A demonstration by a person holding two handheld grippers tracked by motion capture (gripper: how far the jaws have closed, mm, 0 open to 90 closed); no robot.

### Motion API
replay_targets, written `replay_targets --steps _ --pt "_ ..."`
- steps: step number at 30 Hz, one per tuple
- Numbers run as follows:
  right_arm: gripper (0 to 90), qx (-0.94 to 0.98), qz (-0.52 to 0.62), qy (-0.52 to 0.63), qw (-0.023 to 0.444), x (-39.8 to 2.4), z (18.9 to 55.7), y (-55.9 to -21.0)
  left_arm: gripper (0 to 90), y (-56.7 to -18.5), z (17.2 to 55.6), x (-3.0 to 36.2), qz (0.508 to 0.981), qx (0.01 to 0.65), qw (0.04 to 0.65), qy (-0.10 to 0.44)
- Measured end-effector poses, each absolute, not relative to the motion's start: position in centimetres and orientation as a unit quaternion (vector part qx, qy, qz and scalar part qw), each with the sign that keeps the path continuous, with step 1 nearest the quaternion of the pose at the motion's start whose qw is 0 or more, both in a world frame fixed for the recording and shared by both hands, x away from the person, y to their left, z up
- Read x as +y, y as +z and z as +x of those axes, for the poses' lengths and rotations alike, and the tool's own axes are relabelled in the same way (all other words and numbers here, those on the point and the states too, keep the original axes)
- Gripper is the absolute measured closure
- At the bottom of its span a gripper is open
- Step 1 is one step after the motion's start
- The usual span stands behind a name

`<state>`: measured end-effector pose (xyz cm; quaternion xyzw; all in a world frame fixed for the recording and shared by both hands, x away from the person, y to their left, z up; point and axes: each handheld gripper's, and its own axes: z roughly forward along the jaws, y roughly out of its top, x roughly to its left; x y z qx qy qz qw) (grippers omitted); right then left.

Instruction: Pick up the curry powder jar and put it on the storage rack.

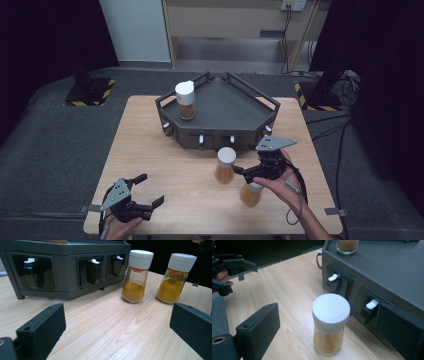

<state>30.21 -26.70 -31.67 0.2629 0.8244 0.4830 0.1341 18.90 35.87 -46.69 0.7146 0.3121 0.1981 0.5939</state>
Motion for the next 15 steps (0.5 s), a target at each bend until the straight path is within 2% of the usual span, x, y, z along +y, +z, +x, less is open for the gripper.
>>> replay_targets --steps 15 --pt "8.9 0.867 0.253 0.418 0.101 -23.1 35.2 -31.3 0.0 -46.7 18.8 36.0 0.712 0.314 0.596 0.199"
